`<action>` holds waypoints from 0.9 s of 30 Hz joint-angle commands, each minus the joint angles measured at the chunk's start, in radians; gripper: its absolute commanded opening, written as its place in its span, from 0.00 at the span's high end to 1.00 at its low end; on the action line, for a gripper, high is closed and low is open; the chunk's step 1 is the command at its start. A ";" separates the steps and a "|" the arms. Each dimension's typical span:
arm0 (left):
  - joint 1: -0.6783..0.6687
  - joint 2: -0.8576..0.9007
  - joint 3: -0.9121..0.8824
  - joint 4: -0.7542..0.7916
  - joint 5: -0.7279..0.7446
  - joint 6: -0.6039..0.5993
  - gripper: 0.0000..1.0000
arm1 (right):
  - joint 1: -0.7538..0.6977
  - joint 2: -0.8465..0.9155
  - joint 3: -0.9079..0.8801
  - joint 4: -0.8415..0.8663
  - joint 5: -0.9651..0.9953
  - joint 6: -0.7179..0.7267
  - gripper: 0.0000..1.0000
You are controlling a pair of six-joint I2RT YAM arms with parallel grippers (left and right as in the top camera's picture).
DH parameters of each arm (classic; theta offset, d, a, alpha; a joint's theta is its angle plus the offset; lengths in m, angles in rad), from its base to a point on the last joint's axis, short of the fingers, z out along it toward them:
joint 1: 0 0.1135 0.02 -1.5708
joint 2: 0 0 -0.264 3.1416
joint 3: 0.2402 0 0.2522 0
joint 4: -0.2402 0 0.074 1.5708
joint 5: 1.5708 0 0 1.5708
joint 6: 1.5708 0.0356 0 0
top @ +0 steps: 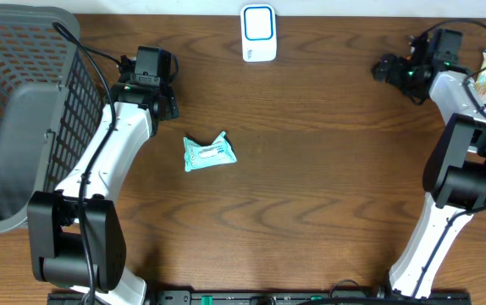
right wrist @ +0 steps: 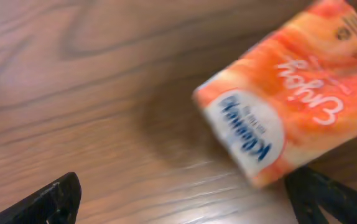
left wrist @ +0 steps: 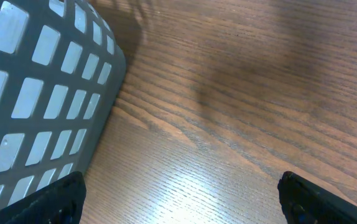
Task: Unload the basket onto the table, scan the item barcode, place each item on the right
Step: 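Swing the right gripper left over the teal wipes pack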
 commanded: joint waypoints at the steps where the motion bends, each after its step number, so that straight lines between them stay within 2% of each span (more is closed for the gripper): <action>1: 0.001 -0.004 0.012 -0.003 -0.013 0.005 0.02 | 0.013 -0.134 0.001 -0.008 -0.008 -0.003 0.01; 8: 0.001 -0.004 0.012 -0.003 -0.013 0.005 0.02 | 0.077 -0.259 0.001 -0.076 0.108 0.008 0.01; 11: 0.001 -0.004 0.012 -0.003 -0.013 0.005 0.02 | 0.116 -0.288 0.001 -0.100 0.007 0.008 0.01; 15: 0.001 -0.004 0.012 -0.003 -0.013 0.005 0.02 | 0.178 -0.287 0.000 -0.109 -0.317 0.007 0.01; 16: 0.001 -0.004 0.012 -0.003 -0.013 0.005 0.02 | 0.195 -0.283 0.000 -0.109 -0.351 0.006 0.04; 18: 0.001 -0.004 0.012 -0.003 -0.013 0.005 0.02 | 0.243 -0.272 0.000 -0.113 -0.362 0.006 0.11; 27: 0.001 -0.004 0.012 -0.003 -0.013 0.005 0.02 | 0.459 -0.177 -0.007 -0.133 -0.348 -0.083 0.08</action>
